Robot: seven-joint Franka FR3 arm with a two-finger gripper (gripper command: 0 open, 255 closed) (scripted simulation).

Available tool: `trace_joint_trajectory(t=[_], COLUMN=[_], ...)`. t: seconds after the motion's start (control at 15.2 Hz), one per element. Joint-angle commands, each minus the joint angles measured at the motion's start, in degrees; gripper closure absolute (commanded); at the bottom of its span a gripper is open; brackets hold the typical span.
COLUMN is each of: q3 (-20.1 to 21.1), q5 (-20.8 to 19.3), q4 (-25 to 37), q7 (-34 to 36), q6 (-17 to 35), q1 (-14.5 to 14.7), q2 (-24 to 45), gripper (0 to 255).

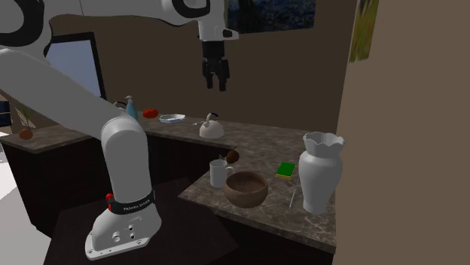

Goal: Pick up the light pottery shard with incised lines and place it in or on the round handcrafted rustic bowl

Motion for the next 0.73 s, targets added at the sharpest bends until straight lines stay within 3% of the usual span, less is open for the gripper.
trace_joint_trajectory(t=[0.0, 0.66], q3=[0.0, 3.4], q5=[0.0, -5.84], q4=[0.0, -3.65], q7=[0.0, -16.46], q6=[0.0, 14.04], q1=[0.0, 7.26], q2=[0.0, 15.6], gripper=[0, 0])
